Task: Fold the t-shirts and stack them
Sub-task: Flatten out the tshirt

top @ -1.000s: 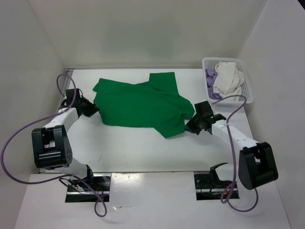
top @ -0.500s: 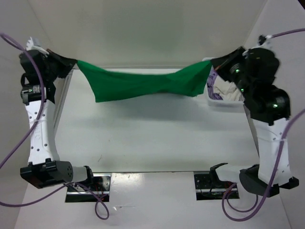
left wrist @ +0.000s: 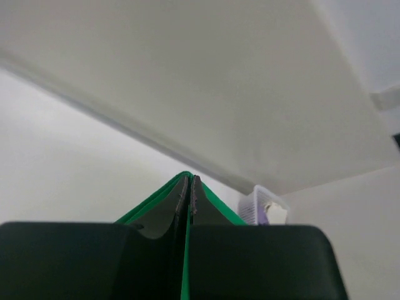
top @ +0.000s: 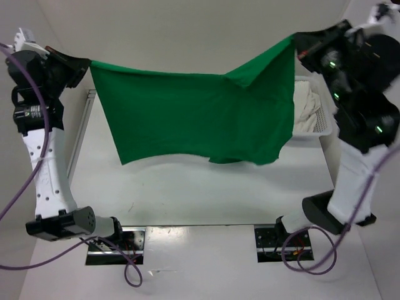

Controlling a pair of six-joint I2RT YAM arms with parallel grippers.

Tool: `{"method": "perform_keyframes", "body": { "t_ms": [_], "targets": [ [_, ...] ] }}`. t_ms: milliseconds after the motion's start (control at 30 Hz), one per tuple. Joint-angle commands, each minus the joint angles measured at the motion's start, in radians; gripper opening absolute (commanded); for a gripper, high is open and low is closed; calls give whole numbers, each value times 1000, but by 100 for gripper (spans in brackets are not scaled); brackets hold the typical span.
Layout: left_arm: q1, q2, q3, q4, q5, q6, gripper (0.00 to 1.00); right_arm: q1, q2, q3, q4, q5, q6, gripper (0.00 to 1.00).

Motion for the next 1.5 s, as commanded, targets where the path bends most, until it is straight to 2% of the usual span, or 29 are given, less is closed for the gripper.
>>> {"method": "perform_keyframes", "body": {
  "t_ms": [0, 33, 200, 300, 333, 433, 467, 567, 733, 833, 933, 967, 1033, 1067, 1100, 1133, 1167, 1267, 1367, 1467],
  "targets": [
    [7, 89, -116, 74, -46, 27, 0, -37, 223, -141, 114, -84, -61, 0],
    [7, 98, -187, 100, -57, 27, 0, -49, 266, -123, 127, -84, -61, 0],
    [7, 253, -281, 206, -45, -8, 0, -49, 571, 107, 78, -84, -90, 0],
    [-3, 333, -221, 206, -17, -28, 0, -70, 615, 162, 124, -120, -79, 0],
    [-3, 353, -160, 206, -17, -42, 0, -83, 625, 176, 152, -132, -70, 0],
    [-3, 376, -62, 206, 18, -77, 0, -83, 616, 225, 182, -143, -45, 0],
    [-3, 376, 2, 206, 32, -88, 0, -83, 587, 236, 182, -143, -33, 0],
    [6, 362, 69, 225, 56, -123, 0, -83, 479, 224, 257, -144, -33, 0],
    [53, 330, 90, 262, 113, -157, 0, -94, 392, 187, 248, -167, -22, 0],
    [63, 321, 66, 295, 113, -157, 0, -94, 342, 20, 248, -167, -13, 0],
    [63, 298, -37, 309, 113, -120, 0, -94, 238, -274, 295, -167, -13, 0],
    [63, 287, -67, 309, 92, -103, 0, -94, 195, -471, 324, -167, -13, 0],
    [63, 238, -188, 309, 55, -51, 0, -94, 69, -657, 386, -154, -13, 0],
    [63, 214, -244, 309, 41, -37, 0, -94, 38, -812, 386, -154, -13, 0],
    [63, 171, -303, 320, 30, -24, 0, -94, 14, -883, 386, -154, -13, 0],
    [63, 151, -421, 320, 30, -14, 0, -94, -38, -957, 386, -154, -13, 0],
    [63, 134, -481, 334, 30, -5, 0, -94, -65, -1112, 400, -154, -4, 0],
    [63, 80, -725, 343, 3, 24, 0, -94, -146, -1371, 409, -163, 16, 0],
    [74, 49, -921, 334, -20, 55, 0, -94, -210, -1524, 378, -206, 28, 0],
    [98, -3, -1020, 315, -20, 64, 0, -94, -290, -1617, 314, -250, 39, 0]
  ]
}}
